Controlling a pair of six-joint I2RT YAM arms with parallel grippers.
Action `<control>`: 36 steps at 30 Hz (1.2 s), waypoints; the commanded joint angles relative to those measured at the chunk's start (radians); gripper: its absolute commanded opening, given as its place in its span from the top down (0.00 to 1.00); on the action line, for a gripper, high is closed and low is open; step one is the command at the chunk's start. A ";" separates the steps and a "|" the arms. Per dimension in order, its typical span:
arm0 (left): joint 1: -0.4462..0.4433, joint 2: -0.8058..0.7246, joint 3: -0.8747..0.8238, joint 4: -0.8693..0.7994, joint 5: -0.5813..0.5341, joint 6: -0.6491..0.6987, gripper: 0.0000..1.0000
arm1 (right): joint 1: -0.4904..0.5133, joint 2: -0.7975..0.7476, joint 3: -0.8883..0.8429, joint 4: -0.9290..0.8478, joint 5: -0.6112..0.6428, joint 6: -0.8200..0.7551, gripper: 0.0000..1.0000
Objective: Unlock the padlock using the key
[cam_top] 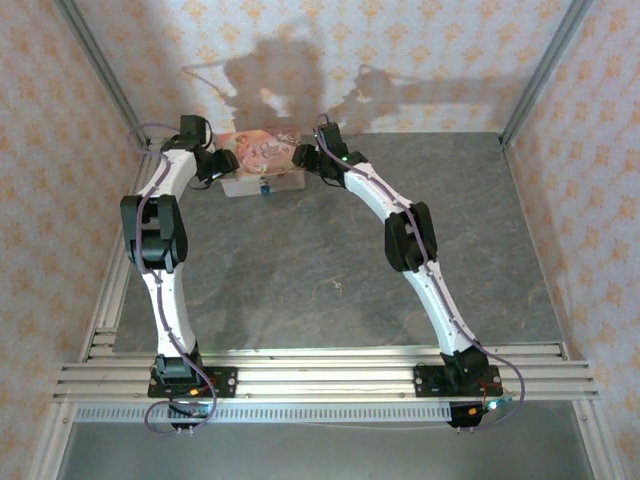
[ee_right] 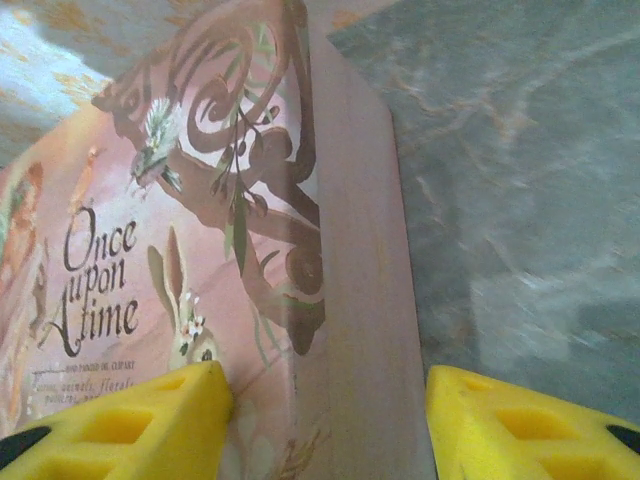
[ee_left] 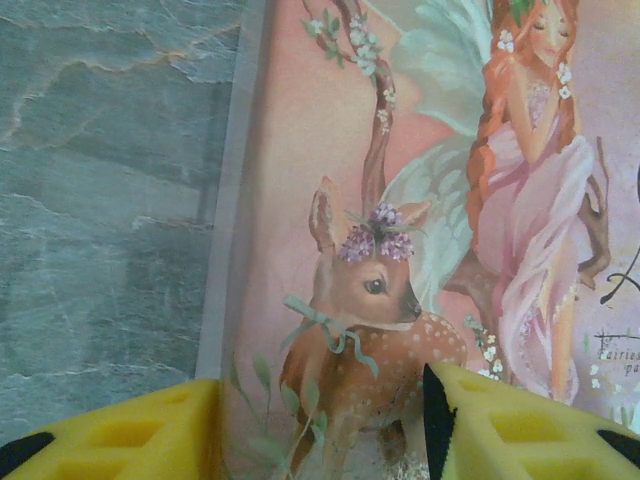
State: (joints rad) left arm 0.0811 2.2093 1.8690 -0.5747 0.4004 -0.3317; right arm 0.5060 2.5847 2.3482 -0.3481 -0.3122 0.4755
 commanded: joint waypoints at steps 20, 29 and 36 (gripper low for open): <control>-0.377 -0.245 -0.335 0.029 -0.107 -0.109 0.41 | -0.089 -0.708 -0.815 -0.121 0.097 -0.093 0.31; -0.377 -0.448 -0.380 -0.101 -0.223 -0.019 0.36 | -0.098 -0.897 -0.816 -0.335 0.144 -0.172 0.22; -0.386 -0.695 -0.755 -0.035 -0.209 -0.063 0.36 | -0.009 -1.067 -1.078 -0.336 0.072 -0.207 0.34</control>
State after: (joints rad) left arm -0.2951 1.5658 1.2465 -0.5896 0.2157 -0.3817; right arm 0.4374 1.5272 1.3502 -0.6174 -0.2100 0.3099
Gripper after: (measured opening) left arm 0.642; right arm 0.667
